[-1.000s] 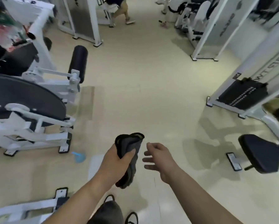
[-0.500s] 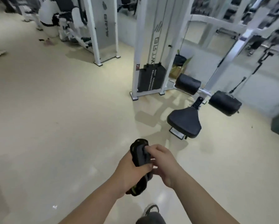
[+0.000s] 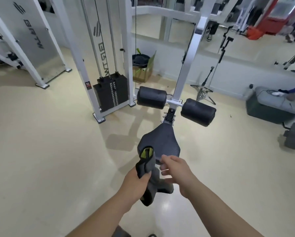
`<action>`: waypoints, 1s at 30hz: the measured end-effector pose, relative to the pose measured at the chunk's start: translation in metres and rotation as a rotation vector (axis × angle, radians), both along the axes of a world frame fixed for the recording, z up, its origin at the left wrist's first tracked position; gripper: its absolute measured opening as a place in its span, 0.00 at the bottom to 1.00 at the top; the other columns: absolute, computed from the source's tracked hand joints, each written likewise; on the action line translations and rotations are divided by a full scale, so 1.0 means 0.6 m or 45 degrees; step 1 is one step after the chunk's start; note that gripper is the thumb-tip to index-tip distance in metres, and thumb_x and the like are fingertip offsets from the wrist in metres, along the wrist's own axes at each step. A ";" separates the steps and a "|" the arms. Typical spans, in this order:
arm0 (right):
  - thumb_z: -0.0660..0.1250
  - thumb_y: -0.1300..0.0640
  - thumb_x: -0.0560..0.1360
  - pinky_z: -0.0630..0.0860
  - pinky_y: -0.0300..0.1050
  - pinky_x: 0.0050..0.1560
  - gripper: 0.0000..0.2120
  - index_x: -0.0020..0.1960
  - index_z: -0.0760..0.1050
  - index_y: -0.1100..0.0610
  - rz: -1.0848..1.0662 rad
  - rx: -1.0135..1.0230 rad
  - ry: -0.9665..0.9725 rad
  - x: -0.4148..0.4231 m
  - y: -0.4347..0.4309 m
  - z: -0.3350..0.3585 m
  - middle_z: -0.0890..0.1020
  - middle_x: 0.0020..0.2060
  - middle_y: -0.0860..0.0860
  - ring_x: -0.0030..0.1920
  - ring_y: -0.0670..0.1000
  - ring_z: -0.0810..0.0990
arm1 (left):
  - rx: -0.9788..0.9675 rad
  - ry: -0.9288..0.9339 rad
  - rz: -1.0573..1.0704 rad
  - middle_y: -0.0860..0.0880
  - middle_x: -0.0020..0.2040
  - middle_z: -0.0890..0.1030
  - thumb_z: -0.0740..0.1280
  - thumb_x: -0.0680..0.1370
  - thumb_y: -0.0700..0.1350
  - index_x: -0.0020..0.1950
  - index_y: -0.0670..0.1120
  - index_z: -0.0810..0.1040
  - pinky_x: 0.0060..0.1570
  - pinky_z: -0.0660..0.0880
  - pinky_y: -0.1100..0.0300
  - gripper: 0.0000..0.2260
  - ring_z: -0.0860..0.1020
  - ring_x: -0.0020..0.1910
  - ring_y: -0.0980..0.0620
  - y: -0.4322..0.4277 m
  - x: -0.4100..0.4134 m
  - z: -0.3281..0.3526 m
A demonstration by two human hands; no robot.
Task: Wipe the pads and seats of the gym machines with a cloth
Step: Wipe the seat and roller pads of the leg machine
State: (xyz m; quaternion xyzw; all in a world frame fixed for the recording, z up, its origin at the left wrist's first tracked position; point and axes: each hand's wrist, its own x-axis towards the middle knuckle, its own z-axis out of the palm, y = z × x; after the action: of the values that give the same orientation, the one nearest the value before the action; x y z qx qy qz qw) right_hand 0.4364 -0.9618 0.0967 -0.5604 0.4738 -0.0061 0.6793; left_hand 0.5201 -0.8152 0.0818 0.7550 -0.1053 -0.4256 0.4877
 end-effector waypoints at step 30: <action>0.56 0.45 0.82 0.75 0.50 0.44 0.12 0.45 0.69 0.51 -0.026 -0.980 0.509 0.254 -0.533 -0.683 0.80 0.39 0.46 0.41 0.50 0.79 | 0.046 -1.371 -1.784 0.61 0.83 0.36 0.50 0.75 0.79 0.78 0.72 0.50 0.78 0.30 0.43 0.33 0.29 0.80 0.57 -0.516 0.396 -0.599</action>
State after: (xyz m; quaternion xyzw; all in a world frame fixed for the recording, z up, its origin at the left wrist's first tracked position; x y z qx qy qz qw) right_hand 0.5885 -1.2817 -0.3134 -0.7581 0.5649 -0.0804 0.3158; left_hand 0.7579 -1.1248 -0.2776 0.6225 -0.7525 -0.2147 -0.0129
